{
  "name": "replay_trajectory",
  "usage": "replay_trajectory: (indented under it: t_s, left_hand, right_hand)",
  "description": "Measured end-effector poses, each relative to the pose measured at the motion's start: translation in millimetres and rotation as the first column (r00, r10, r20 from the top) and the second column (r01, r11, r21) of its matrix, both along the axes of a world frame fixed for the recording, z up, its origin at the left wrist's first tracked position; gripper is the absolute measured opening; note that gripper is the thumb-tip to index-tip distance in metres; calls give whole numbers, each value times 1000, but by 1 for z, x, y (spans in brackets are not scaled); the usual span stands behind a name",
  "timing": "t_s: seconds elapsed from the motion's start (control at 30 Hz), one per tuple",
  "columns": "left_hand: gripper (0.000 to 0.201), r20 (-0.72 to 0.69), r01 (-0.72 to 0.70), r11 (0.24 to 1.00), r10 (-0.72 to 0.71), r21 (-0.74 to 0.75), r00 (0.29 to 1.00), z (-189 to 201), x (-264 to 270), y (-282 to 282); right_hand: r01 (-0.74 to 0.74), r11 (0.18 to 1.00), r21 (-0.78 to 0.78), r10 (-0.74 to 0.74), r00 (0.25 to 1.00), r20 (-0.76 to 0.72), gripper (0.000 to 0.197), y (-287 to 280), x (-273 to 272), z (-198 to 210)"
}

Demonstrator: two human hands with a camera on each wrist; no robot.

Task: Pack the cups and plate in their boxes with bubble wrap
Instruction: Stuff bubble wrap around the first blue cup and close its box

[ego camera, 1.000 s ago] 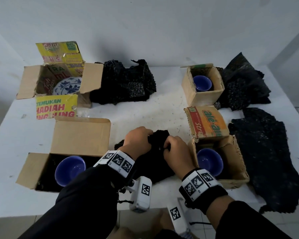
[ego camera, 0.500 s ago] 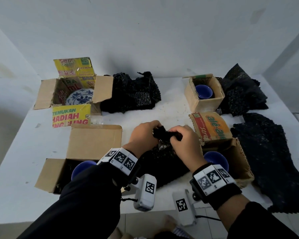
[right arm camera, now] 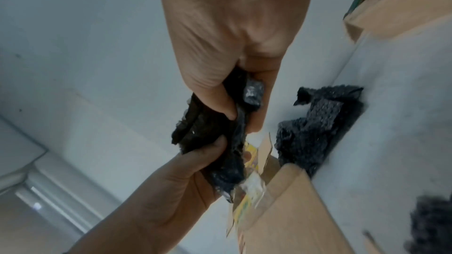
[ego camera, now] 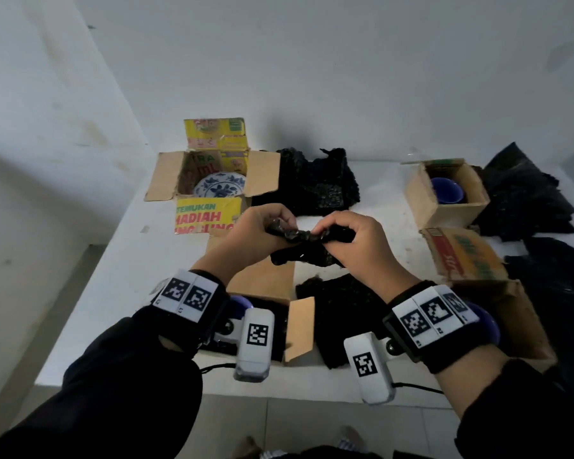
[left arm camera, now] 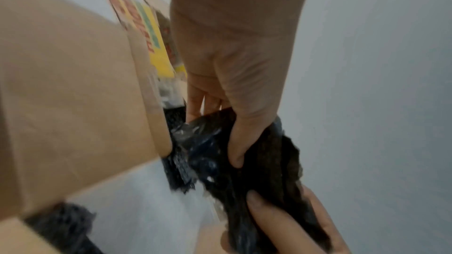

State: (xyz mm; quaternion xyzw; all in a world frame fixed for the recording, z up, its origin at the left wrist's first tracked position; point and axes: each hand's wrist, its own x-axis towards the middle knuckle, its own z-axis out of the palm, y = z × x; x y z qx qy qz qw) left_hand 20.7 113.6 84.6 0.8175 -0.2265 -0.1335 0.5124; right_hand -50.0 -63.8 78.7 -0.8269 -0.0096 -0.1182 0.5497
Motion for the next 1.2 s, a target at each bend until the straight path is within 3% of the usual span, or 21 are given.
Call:
replay_trajectory:
  t_s: [0.13, 0.27, 0.4, 0.57, 0.67, 0.7, 0.77, 0.83, 0.9, 0.97, 1.07, 1.2]
  left_hand:
    - [37, -91, -94, 995, 98, 44, 991, -14, -7, 54]
    - [39, -83, -180, 967, 198, 182, 977, -32, -18, 93]
    - [37, -36, -208, 948, 223, 240, 974, -49, -29, 121]
    - [31, 31, -242, 909, 246, 339, 969, -65, -40, 141]
    - [40, 80, -265, 895, 253, 360, 964, -73, -46, 148]
    - [44, 44, -251, 912, 251, 325, 967, -75, -49, 151]
    - [49, -157, -231, 957, 259, 175, 953, -77, -57, 159]
    - [55, -364, -232, 973, 221, 15, 905, -81, -62, 165]
    - [49, -476, -255, 964, 190, -73, 858, -89, -65, 169]
    - [52, -535, -269, 960, 187, -77, 824, -95, -64, 173]
    - [65, -512, -246, 967, 179, -66, 840, -101, -65, 178]
    - [58, -585, -238, 955, 94, -174, 806, -107, -74, 179]
  right_hand:
    - [-40, 994, -99, 39, 999, -12, 41, 45, 4, -16]
    - [-100, 973, -209, 89, 994, -61, 36, 82, -1, -36]
    - [-53, 917, -395, 38, 998, -47, 33, 112, -5, -53]
    - [-42, 925, -377, 52, 999, 16, 33, 139, 2, -64]
    - [-97, 907, -410, 118, 993, 25, 33, 154, 2, -65]
    - [-139, 884, -446, 161, 987, 11, 32, 159, 1, -67]
    - [-242, 805, -542, 264, 964, -38, 27, 168, -6, -72]
    - [-317, 694, -647, 353, 932, -79, 24, 175, -14, -81]
    - [-384, 586, -714, 391, 905, -166, 29, 181, -19, -90]
    - [-464, 490, -738, 394, 873, -287, 37, 186, -23, -93]
    - [-485, 368, -793, 387, 856, -344, 43, 194, -23, -91]
    - [-549, 237, -801, 371, 814, -448, 46, 206, -23, -88]
